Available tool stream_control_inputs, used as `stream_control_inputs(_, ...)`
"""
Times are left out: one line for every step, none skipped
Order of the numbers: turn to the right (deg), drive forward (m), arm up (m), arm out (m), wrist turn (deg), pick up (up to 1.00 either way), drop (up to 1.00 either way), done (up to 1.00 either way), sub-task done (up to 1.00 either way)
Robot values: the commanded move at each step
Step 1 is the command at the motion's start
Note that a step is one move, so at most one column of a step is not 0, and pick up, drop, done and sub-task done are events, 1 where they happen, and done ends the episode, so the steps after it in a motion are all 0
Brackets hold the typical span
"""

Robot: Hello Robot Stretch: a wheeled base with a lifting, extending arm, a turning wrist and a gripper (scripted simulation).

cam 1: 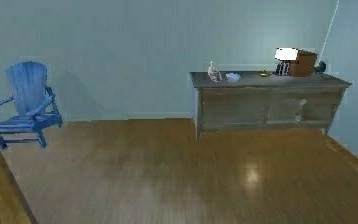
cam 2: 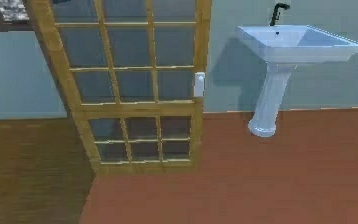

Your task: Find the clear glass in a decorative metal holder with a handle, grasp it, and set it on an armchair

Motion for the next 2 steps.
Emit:
stream_control_inputs(-24.0, 0.00, 0.00, 0.00, 0.0, 0.00, 0.00, 0.00, 0.00)
stream_control_inputs(0.0, 1.00, 0.00, 0.00, 0.0, 0.00, 0.00, 0.00, 0.00)
